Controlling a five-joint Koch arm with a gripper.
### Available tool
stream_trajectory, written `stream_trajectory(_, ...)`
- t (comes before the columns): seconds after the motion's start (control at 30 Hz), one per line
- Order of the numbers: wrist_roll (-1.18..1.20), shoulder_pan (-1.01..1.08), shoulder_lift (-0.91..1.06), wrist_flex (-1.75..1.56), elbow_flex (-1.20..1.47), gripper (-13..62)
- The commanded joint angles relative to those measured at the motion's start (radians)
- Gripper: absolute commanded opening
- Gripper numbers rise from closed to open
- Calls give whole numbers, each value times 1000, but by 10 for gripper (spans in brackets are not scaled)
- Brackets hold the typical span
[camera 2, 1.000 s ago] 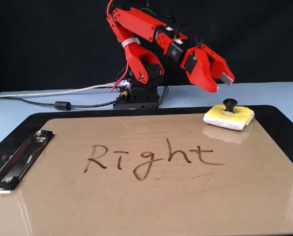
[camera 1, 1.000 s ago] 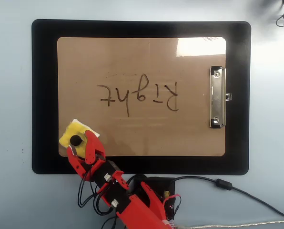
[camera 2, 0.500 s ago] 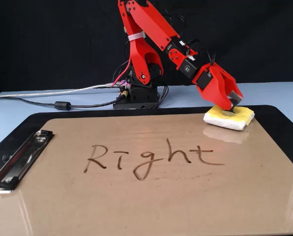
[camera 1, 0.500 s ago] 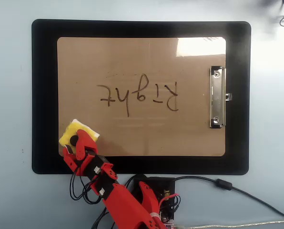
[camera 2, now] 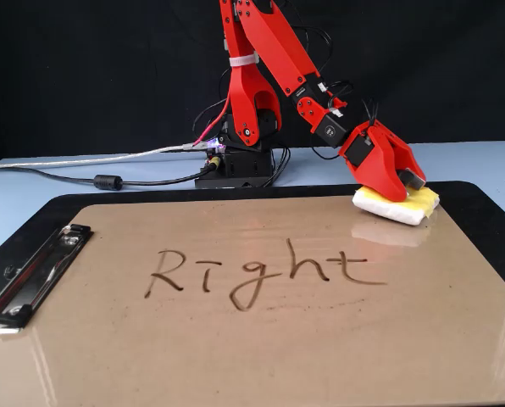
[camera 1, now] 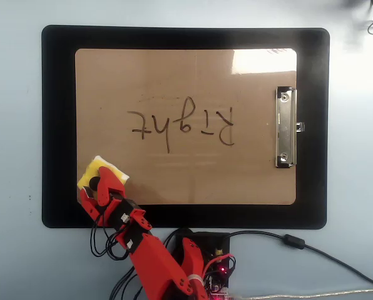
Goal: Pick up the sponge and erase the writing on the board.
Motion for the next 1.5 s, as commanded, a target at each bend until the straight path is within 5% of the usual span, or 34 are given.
stream_trajectory(0.0,0,-3,14,-61,5,229)
stream_trajectory(0.1,2,67,41,-61,46,-84)
stream_trajectory(0.43,-104,163,337,181,20,-78)
stream_trajectory(0.57,-67,399,577,848,-230,-78)
stream_trajectory(0.67,190,739,586,1115,-426,-78)
stream_trajectory(0.87,387,1250,393,925,-457,-78)
stream_trajectory(1.47,202,1454,138,509,-232,-78)
